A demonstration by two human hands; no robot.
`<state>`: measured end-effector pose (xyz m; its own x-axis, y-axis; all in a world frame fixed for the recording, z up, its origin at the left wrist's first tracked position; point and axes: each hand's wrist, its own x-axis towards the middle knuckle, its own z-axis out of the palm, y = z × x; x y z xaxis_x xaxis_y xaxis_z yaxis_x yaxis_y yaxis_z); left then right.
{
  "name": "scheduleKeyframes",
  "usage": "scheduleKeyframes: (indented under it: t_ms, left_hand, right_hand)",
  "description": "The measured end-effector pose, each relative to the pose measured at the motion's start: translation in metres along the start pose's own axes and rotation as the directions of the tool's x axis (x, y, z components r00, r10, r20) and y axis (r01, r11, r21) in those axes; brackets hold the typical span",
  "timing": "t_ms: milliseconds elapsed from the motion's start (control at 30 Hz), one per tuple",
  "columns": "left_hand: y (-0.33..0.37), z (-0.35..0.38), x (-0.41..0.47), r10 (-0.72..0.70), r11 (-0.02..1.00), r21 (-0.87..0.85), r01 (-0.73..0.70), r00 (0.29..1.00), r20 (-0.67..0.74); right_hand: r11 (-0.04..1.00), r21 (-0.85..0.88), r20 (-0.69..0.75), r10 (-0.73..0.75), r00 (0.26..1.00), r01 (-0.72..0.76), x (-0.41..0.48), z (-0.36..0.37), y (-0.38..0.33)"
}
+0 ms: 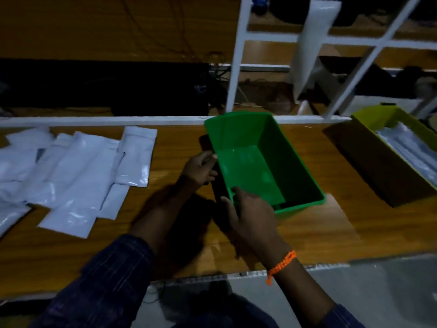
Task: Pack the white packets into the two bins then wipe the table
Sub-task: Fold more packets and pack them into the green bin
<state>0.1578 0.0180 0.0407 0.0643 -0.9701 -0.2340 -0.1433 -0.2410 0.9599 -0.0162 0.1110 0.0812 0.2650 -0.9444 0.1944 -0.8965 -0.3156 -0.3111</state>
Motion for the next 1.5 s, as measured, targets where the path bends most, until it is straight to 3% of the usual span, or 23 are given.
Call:
scheduleKeyframes:
  t_ms: [67,167,233,267,333,400,433,500,567,667,767,833,967,1100,1300,1400,1500]
  left_hand:
    - [-0.005,-0.026,-0.020,-0.011,0.996,0.090,0.014,0.999,-0.039]
    - [-0.032,-0.081,-0.058,-0.073,0.970,0.215,0.117,0.977,-0.202]
    - [-0.050,-0.118,-0.082,-0.068,0.935,0.293,0.199,0.912,-0.404]
    - [-0.057,-0.137,-0.092,-0.022,0.908,0.353,0.226,0.867,-0.497]
    - [-0.075,-0.176,-0.105,0.088,0.851,0.459,0.255,0.792,-0.605]
    - [-0.094,-0.216,-0.107,0.115,0.759,0.560,0.332,0.778,-0.618]
    - [-0.101,-0.232,-0.106,0.083,0.678,0.620,0.396,0.796,-0.599]
    - [-0.115,-0.250,-0.101,-0.030,0.534,0.693,0.485,0.830,-0.558]
    - [-0.123,-0.253,-0.102,-0.088,0.477,0.726,0.495,0.849,-0.521]
    - [-0.137,-0.263,-0.110,0.058,0.505,0.791,0.346,0.901,-0.431]
    - [-0.138,-0.283,-0.110,0.131,0.652,0.721,0.235,0.902,-0.413]
    - [-0.125,-0.289,-0.111,0.135,0.709,0.677,0.200,0.903,-0.408]
    - [-0.094,-0.292,-0.102,-0.013,0.728,0.638,0.251,0.935,-0.353]
    - [-0.077,-0.269,-0.084,-0.156,0.527,0.785,0.325,0.945,-0.287]
    - [-0.066,-0.224,-0.057,-0.115,0.401,0.832,0.383,0.922,-0.369]
    - [-0.045,-0.202,-0.050,-0.020,0.295,0.878,0.378,0.921,-0.390]
    - [-0.013,-0.193,-0.050,0.057,0.416,0.813,0.406,0.881,-0.469]
  right_hand:
    - [0.999,0.045,-0.036,0.007,0.999,-0.006,0.004,-0.005,-0.005]
    - [0.910,0.359,-0.231,-0.128,0.965,0.207,0.003,-0.004,-0.042]
    - [0.827,0.486,-0.138,-0.247,0.959,0.283,0.018,0.027,-0.064]
    - [0.821,0.522,-0.006,-0.269,0.963,0.232,0.028,0.047,-0.077]
    - [0.902,0.422,0.241,-0.205,0.949,0.088,0.043,0.086,-0.104]
    - [0.954,0.299,0.343,-0.125,0.931,0.019,0.059,0.110,-0.128]
    - [0.941,0.333,0.363,-0.071,0.929,-0.058,0.072,0.120,-0.138]
    - [0.792,0.511,0.461,0.076,0.884,-0.334,0.105,0.138,-0.154]
    - [0.683,0.547,0.476,0.223,0.851,-0.485,0.137,0.155,-0.169]
    - [0.652,0.539,0.382,0.375,0.845,-0.533,0.169,0.183,-0.203]
    - [0.623,0.500,0.363,0.481,0.798,-0.602,0.178,0.199,-0.225]
    - [0.557,0.605,0.320,0.484,0.815,-0.569,0.174,0.201,-0.226]
    - [0.621,0.631,0.244,0.410,0.879,-0.465,0.148,0.181,-0.196]
    - [0.783,0.518,0.173,0.299,0.938,-0.345,0.123,0.146,-0.156]
    - [0.856,0.453,0.147,0.205,0.968,-0.250,0.100,0.104,-0.119]
    - [0.882,0.426,0.132,0.160,0.978,-0.202,0.104,0.073,-0.111]
    - [0.887,0.444,0.059,0.117,0.991,-0.131,0.112,0.020,-0.092]
